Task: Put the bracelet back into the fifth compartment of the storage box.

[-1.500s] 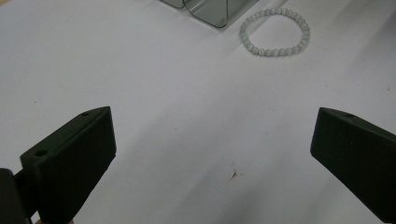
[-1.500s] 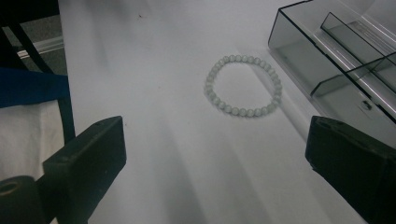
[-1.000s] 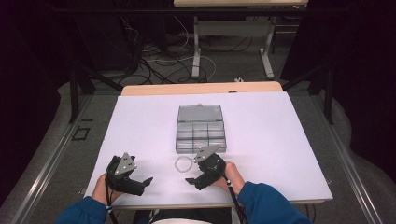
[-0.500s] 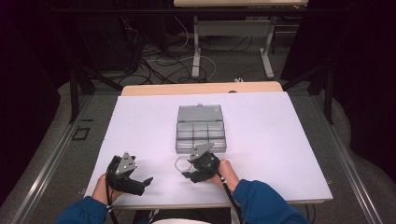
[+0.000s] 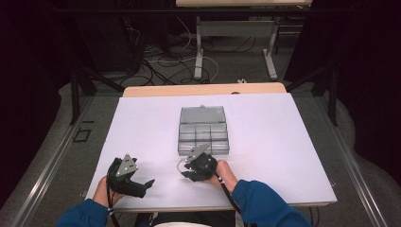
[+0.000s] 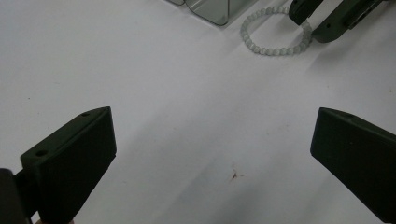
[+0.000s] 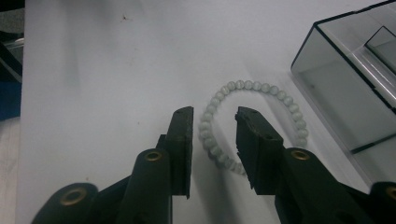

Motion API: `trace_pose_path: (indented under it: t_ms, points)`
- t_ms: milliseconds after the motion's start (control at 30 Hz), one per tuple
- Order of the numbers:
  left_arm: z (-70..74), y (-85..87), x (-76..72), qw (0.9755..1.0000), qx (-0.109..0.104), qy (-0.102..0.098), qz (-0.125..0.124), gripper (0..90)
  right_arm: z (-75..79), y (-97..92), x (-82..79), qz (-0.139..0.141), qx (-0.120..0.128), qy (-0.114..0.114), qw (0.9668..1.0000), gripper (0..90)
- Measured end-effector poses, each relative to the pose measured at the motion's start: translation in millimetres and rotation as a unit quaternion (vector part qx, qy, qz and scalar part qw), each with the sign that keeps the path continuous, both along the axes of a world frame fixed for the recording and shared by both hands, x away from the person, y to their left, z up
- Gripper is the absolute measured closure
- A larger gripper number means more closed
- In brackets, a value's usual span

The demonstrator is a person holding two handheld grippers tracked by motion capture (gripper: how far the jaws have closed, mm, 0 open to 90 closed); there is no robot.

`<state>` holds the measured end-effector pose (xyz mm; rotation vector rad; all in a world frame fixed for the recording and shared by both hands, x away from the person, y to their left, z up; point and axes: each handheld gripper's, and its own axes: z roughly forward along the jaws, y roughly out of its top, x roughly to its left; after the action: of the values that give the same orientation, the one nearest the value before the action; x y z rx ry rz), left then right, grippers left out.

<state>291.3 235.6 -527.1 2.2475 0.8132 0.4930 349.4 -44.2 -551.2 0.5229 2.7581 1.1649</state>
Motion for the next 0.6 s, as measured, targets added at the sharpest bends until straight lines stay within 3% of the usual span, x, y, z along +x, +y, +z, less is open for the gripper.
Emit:
trace_pose_path:
  t_ms: [233, 600]
  points:
    - [-0.4, -1.0, 0.9, 1.0, -0.001, 0.006, -0.002, 0.0, -5.8, 4.7, 4.2, 0.005, -0.009, 0.012, 0.9999, 74.4]
    - [0.2, -0.2, 0.4, 1.0, -0.001, 0.005, -0.001, 0.0, -8.6, 2.9, 4.0, 0.002, -0.004, 0.008, 1.0, 85.0]
